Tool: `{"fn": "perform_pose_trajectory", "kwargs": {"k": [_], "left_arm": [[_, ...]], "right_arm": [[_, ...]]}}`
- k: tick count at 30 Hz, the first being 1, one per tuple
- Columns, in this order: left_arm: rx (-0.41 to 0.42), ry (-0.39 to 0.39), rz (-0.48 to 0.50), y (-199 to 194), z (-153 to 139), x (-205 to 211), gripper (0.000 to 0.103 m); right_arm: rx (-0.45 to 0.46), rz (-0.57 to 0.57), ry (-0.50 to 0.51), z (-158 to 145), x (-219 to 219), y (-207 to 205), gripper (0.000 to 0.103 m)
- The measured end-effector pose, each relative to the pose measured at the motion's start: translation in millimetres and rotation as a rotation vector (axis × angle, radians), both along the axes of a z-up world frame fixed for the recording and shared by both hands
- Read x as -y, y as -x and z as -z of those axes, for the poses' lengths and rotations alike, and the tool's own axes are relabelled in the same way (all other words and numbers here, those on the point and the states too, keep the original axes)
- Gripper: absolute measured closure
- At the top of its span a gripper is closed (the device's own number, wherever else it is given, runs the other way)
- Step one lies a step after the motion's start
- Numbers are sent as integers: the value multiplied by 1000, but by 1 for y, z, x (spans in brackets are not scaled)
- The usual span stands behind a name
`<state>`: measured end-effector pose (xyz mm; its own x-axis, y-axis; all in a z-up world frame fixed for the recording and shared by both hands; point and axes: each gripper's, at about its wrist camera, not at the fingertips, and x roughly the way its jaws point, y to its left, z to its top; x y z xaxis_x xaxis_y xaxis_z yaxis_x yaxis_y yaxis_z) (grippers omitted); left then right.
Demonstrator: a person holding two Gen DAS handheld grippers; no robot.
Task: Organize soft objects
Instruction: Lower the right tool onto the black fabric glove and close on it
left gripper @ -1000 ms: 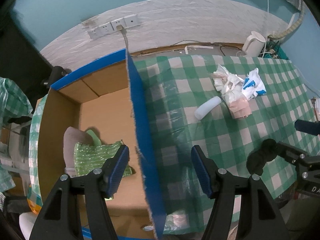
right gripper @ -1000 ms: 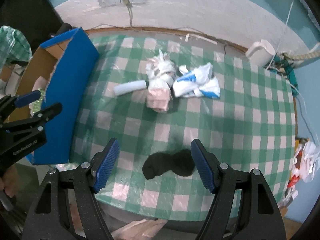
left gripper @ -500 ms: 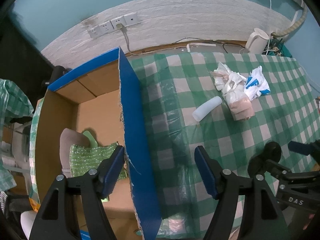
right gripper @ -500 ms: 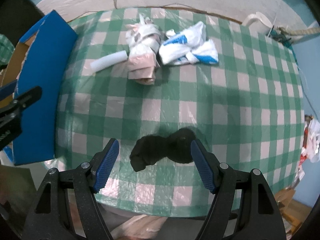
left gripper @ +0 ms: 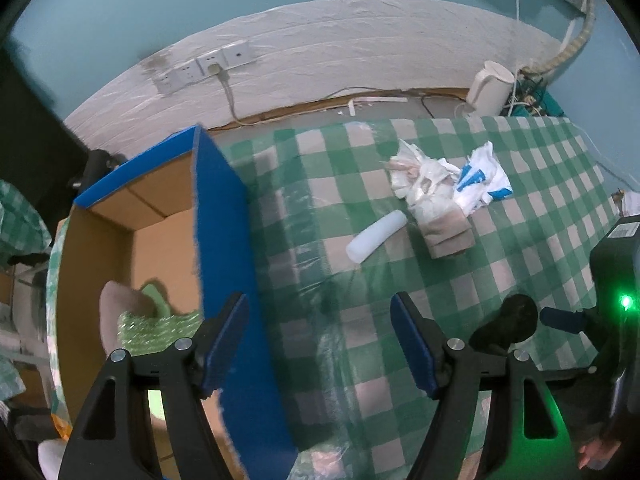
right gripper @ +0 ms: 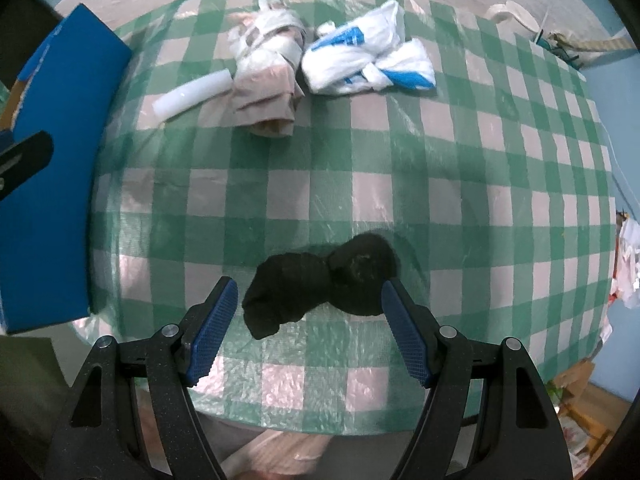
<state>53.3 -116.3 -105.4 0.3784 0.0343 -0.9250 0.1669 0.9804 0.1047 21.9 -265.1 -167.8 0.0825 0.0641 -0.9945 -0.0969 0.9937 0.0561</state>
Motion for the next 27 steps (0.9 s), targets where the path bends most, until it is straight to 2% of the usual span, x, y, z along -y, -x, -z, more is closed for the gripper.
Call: {"fn": "perform_pose_trajectory", "kwargs": {"k": [9, 14, 18, 27], "left_arm": [[-14, -16, 68, -20, 17, 24, 29], [-42, -8, 61, -31, 29, 27, 29], [-59, 5, 66, -39, 38, 30, 29], [-68, -20, 96, -54, 54, 46, 29]], "right_arm": [[-18, 15, 15, 18, -1, 1, 28], [-34, 15, 27, 31, 0, 2, 28], [-45, 27, -2, 45, 7, 1, 27], [-30, -8, -30, 60, 13, -1, 27]]}}
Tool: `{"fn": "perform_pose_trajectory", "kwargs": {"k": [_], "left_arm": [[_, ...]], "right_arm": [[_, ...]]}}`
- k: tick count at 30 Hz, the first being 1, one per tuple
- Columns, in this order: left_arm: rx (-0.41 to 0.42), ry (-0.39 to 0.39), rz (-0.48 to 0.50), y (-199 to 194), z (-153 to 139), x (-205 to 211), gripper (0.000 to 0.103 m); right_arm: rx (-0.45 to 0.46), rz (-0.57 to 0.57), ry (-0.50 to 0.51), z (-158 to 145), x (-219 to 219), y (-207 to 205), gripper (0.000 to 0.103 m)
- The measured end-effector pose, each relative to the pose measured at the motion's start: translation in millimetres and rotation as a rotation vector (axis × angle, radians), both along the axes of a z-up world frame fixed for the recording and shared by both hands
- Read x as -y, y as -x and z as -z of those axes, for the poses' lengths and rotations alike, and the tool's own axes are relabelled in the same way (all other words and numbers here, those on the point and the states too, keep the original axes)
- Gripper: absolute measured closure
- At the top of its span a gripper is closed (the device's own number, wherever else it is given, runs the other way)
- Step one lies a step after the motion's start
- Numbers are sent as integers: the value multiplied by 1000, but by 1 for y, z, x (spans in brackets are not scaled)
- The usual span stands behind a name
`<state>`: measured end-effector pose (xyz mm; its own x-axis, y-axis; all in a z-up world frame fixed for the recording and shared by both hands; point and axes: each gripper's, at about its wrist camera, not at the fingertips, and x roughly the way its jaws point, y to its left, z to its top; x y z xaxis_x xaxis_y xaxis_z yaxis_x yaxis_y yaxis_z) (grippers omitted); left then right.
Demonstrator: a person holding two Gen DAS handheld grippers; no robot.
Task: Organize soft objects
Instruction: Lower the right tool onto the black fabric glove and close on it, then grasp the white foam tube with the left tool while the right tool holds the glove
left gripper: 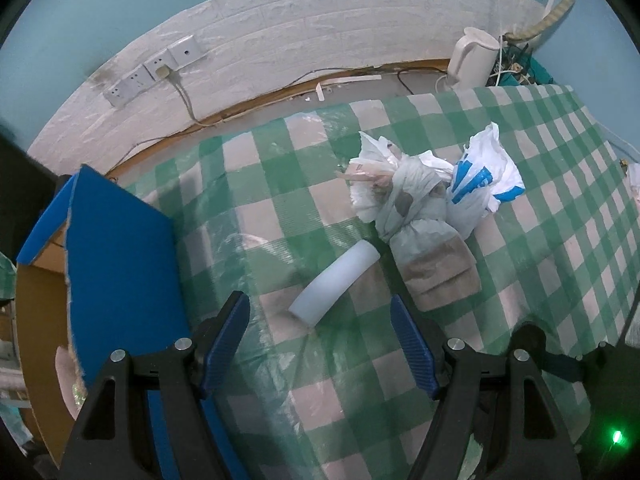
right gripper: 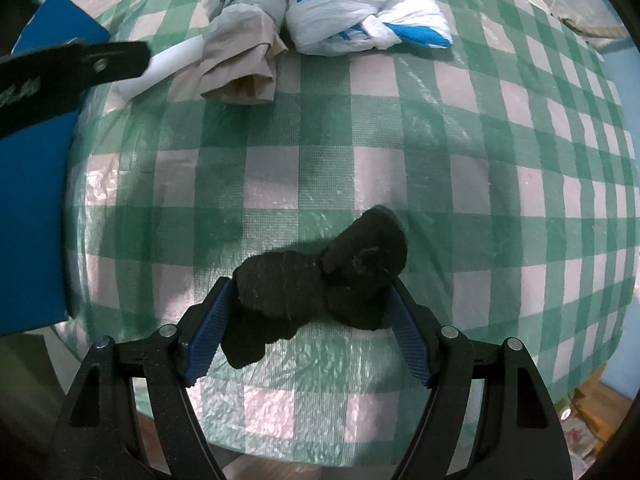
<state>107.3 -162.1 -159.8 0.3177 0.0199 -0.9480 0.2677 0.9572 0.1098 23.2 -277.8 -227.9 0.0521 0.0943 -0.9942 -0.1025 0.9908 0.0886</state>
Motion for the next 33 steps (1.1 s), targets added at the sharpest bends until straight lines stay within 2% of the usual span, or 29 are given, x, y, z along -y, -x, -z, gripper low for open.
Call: {"fn": "perform_pose_trajectory", "kwargs": {"k": [3, 6, 8, 10, 16, 17, 18, 19, 23, 28, 33], "left_arm": [[-5, -6, 13, -3, 5, 7, 29], [-2, -22, 28, -6, 9, 10, 29], [-2, -27, 34, -7, 13, 12, 29], [-9, -25, 30, -9, 18, 9, 29], [-31, 15, 6, -12, 27, 1, 31], [-33, 20, 5, -13, 27, 0, 38], [-36, 27, 5, -13, 28, 0, 48], [-40, 37, 1, -14, 28, -1, 53], [-44, 40, -14, -15, 29, -4, 60], [-25, 18, 11, -13, 30, -1, 75], [-23, 20, 20, -8, 28, 3, 89]], "right_arm": [[18, -35, 8, -1, -7, -6, 30], [34, -60, 7, -5, -17, 2, 38], [40, -80, 2, -6, -20, 2, 50], [44, -85, -3, -7, -21, 2, 57], [42, -82, -36, -13, -18, -7, 65], [48, -81, -41, -16, -17, -10, 65], [56, -76, -44, -18, -16, -13, 65], [64, -73, -46, -21, -16, -15, 65], [103, -67, -39, -35, -15, -24, 65], [136, -43, -55, -53, -12, -26, 65], [155, -29, -63, -59, -11, -30, 65]]}}
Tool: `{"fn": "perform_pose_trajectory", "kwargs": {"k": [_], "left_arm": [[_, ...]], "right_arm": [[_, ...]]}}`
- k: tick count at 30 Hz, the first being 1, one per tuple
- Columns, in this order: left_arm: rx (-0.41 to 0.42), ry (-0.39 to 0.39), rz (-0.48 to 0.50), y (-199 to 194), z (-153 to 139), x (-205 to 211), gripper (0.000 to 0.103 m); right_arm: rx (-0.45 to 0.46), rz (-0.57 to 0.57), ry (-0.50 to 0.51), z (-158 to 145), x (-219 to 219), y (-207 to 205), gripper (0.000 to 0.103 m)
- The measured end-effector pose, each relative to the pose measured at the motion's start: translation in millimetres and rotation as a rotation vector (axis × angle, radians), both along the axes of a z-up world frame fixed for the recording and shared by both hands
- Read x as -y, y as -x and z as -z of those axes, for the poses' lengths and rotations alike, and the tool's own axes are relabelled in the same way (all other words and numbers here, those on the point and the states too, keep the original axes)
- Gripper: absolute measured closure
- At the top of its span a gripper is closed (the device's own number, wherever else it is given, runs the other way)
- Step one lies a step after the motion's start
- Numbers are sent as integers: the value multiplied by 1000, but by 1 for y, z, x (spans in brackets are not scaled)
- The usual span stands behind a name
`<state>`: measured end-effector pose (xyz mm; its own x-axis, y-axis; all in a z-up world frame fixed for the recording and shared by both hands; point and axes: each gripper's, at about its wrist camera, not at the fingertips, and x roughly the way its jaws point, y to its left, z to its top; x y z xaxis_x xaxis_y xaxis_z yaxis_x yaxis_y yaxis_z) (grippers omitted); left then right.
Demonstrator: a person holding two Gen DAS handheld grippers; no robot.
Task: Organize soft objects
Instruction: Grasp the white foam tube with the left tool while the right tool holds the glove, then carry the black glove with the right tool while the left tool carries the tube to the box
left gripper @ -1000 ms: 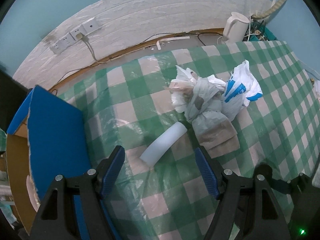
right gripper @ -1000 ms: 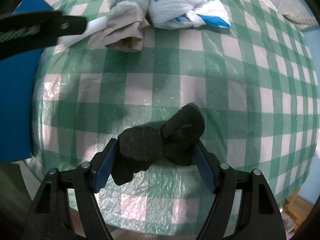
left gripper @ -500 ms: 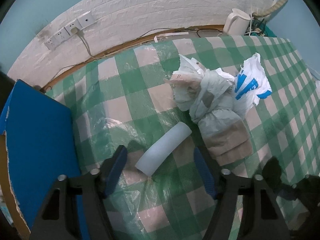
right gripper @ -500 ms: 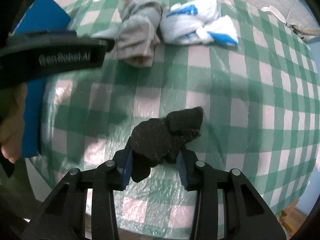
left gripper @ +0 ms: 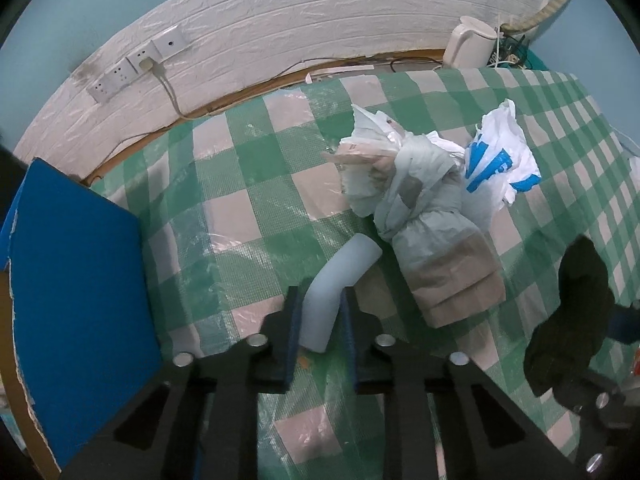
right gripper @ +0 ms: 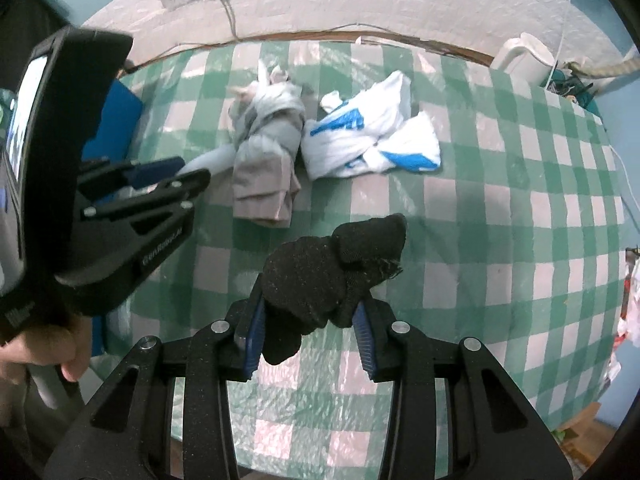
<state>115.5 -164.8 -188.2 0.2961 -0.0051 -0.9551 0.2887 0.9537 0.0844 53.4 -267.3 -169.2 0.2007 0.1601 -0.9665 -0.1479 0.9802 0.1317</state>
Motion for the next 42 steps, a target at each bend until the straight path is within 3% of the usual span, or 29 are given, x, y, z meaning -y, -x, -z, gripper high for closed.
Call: {"fn": "perform_pose_trajectory", "kwargs": {"k": [18, 42], "left_arm": [[41, 113, -53, 15, -33, -18, 92], [143, 130, -97, 58, -100, -55, 91]], "right_arm": [[52, 12, -19, -40, 11, -14, 65], [139, -36, -44, -87, -13, -7, 65]]}}
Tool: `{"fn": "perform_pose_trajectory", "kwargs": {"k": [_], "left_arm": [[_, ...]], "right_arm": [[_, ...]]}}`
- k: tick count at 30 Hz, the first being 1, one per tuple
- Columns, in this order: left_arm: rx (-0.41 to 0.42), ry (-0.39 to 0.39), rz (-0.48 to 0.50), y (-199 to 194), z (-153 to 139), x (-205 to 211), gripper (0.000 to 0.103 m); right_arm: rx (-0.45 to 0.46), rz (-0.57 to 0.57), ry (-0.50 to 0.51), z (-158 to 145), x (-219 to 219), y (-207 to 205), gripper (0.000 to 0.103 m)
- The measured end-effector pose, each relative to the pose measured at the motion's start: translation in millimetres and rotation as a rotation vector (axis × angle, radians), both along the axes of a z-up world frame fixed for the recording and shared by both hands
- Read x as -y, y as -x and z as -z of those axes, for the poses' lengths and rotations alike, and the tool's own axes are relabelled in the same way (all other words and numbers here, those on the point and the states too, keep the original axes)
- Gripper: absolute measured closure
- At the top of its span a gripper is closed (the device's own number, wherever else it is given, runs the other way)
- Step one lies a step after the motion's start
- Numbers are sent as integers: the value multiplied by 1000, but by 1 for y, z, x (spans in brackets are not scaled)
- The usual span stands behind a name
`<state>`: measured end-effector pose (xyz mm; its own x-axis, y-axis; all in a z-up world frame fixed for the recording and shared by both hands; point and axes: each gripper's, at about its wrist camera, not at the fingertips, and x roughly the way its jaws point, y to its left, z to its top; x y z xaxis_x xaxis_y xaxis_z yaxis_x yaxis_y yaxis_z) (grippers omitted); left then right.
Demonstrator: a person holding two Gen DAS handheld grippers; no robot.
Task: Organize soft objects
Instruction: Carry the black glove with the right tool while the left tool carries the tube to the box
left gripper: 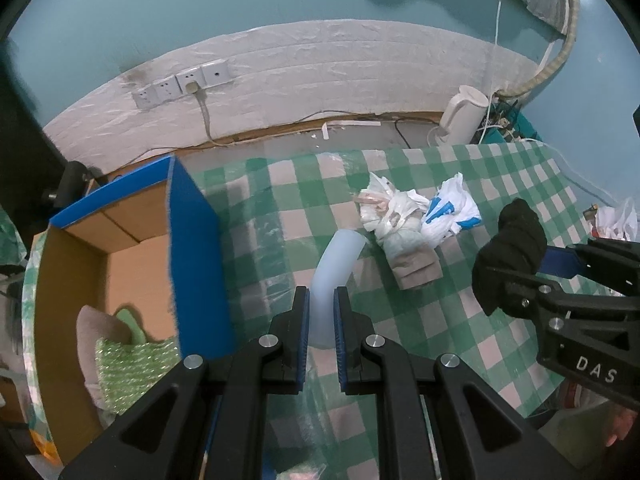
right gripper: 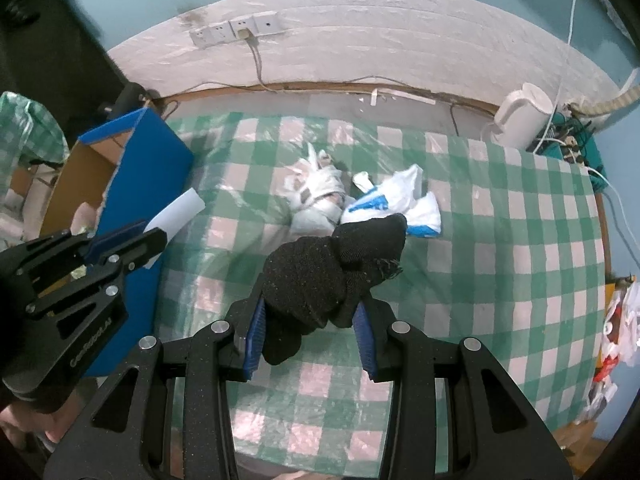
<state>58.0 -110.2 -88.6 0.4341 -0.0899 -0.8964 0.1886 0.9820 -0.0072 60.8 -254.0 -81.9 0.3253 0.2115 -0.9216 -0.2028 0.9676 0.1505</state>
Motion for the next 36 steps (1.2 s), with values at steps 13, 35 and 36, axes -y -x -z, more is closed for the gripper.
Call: {"fn": "perform_pose_trajectory", "kwargs": {"k": [13, 35, 36], "left_arm": [[48, -6, -40, 21, -24, -30, 91], [79, 14, -165, 40, -36, -103, 91], [79, 14, -169, 40, -36, -105, 91]], "right_arm": [[44, -60, 1, -23, -32, 8, 65], [86, -179, 16, -46, -110, 16, 65], [86, -184, 17, -46, -113, 16, 65]]}}
